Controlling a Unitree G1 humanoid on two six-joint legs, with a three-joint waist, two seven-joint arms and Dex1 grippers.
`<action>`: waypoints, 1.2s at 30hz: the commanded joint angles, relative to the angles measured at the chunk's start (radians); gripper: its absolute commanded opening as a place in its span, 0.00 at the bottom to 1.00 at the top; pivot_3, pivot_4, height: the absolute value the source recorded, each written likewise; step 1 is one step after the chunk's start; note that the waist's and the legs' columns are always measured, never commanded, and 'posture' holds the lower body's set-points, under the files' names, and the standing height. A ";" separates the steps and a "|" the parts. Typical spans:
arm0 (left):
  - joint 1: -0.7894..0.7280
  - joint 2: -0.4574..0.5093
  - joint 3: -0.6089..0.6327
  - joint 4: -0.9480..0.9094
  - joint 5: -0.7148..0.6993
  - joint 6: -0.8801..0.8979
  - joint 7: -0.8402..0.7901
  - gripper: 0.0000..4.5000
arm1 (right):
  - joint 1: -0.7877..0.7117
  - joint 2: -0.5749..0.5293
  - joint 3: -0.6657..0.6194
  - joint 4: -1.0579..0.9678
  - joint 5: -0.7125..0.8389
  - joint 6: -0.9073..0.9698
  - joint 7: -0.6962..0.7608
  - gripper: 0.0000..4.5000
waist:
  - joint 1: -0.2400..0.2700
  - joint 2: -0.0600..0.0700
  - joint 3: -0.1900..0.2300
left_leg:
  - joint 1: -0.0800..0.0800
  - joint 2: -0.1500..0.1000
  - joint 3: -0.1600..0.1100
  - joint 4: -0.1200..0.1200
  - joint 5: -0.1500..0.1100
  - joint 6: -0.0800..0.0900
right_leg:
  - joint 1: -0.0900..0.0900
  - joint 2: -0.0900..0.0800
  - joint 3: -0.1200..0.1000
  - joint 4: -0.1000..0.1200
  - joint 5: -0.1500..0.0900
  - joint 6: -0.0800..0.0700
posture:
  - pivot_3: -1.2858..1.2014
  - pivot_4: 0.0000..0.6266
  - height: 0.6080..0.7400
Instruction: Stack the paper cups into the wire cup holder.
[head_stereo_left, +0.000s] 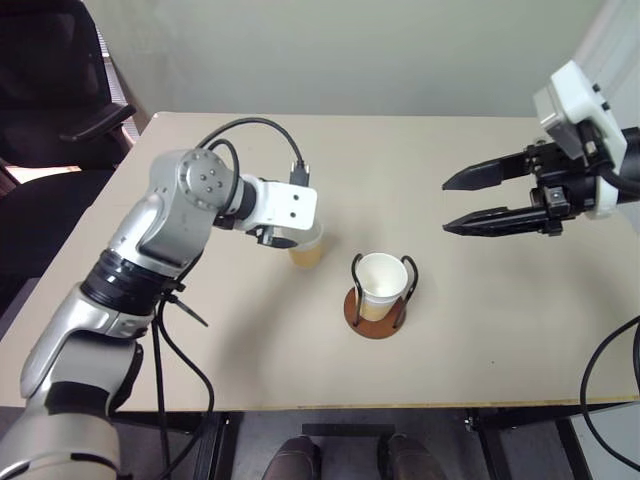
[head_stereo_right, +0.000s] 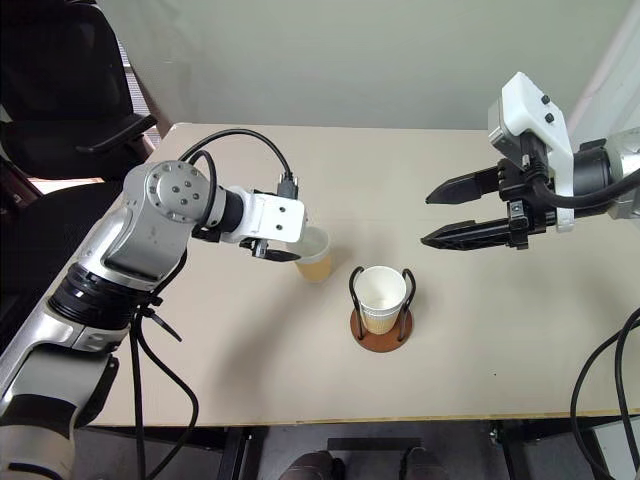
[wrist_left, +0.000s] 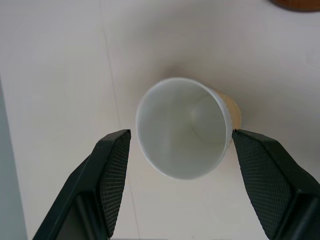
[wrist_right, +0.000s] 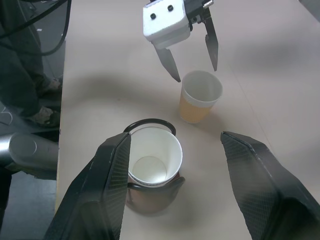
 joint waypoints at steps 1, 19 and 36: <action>0.005 -0.003 -0.003 0.008 0.024 -0.009 0.007 0.78 | -0.008 -0.015 -0.006 -0.002 0.010 -0.017 0.000 0.65 | 0.000 0.000 0.000 | 0.000 0.000 0.000 0.000 0.000 0.000 | 0.000 0.000 0.000 0.000 0.000 0.000 | 0.52 0.24 1.00; -0.023 -0.112 -0.076 0.260 0.089 -0.193 0.041 0.58 | 0.026 -0.016 -0.027 -0.023 0.037 -0.015 -0.029 0.66 | 0.002 0.000 0.000 | 0.000 0.000 0.000 0.001 0.000 0.000 | 0.000 0.000 0.000 0.000 0.000 0.001 | 0.52 0.24 1.00; -0.034 -0.010 -0.027 0.096 -0.276 -0.191 -0.317 0.01 | 0.185 -0.028 -0.122 0.004 0.069 -0.186 0.026 0.66 | 0.006 0.000 0.000 | -0.001 0.000 0.001 0.001 0.000 0.000 | 0.000 0.000 0.000 0.000 0.001 0.001 | 0.52 0.24 1.00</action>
